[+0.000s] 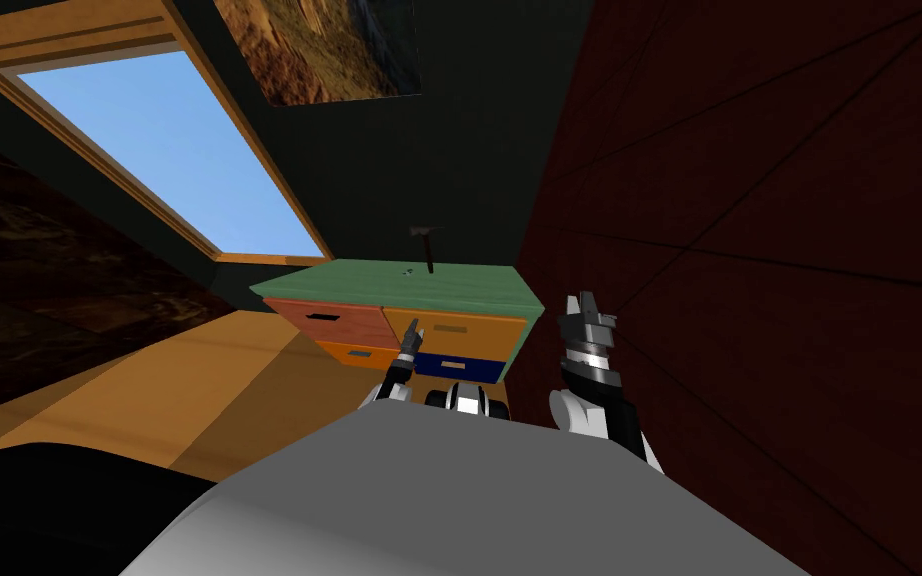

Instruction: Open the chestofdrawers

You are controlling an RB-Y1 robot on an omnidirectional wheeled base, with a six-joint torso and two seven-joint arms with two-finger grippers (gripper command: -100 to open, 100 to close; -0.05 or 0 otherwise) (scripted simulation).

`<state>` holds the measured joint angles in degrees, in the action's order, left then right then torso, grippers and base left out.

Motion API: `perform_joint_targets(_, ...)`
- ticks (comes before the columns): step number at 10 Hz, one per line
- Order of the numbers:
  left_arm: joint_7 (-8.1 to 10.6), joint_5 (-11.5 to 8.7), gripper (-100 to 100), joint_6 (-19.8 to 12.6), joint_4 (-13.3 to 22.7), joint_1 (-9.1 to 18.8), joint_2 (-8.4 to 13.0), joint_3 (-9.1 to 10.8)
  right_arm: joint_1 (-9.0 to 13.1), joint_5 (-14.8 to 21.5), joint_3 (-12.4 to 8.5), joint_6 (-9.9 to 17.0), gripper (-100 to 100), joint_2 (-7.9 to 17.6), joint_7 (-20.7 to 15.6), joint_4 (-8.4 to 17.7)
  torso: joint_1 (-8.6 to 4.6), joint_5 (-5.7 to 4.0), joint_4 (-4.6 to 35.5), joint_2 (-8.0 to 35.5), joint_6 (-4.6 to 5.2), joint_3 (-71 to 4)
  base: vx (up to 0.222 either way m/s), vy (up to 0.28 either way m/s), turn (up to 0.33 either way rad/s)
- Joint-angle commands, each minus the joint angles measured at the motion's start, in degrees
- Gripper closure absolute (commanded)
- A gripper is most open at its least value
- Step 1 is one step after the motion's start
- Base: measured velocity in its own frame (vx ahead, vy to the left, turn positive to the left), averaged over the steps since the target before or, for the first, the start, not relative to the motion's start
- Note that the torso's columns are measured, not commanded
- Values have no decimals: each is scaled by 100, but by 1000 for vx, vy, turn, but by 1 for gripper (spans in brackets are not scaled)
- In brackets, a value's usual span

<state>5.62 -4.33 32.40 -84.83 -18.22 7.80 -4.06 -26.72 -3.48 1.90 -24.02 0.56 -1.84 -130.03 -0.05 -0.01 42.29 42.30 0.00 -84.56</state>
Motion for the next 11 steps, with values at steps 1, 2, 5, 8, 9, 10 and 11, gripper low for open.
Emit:
perform_joint_targets(1, -11, 16, -100, 66, 386, 88, -221, -22, 0, 0, 0, 0, 0, 0, 0, 0, 3, 0, -1, -4, 0, -2, -13, -62, -10)
perform_joint_targets(2, -12, 20, -100, 83, 495, 110, -336, -29, 0, 0, 0, 0, 0, 0, 0, 0, 7, 2, -2, -7, 0, -4, -13, -60, -9)
perform_joint_targets(5, -17, 31, -100, 122, 747, 161, -776, -46, 0, 0, 0, 0, 0, 0, 0, 0, 8, 1, 0, -2, 0, -1, -11, -50, -5)
perform_joint_targets(8, -55, 32, -100, -34, 699, 258, -872, -22, -1, 0, -1, 0, 0, 1, 0, 0, 14, 3, 0, -2, -1, -1, 15, -15, -1)
perform_joint_targets(9, -63, 31, -100, -103, 649, 278, -876, -14, -1, 0, -1, 0, 0, 1, 0, 0, 13, 3, -4, -19, 0, -11, 84, 3, 3)
perform_joint_targets(10, -48, 32, -100, -40, 655, 231, -862, -28, -2, 0, -1, 0, 0, 1, 0, 0, 10, 2, -6, -21, -1, -14, 36, 2, 1)
perform_joint_targets(11, -38, 34, 100, 103, 799, 219, -864, -38, -1, 0, -1, 0, 0, 1, 0, 0, 6, 2, -1, 1, 0, -1, -45, -9, -3)
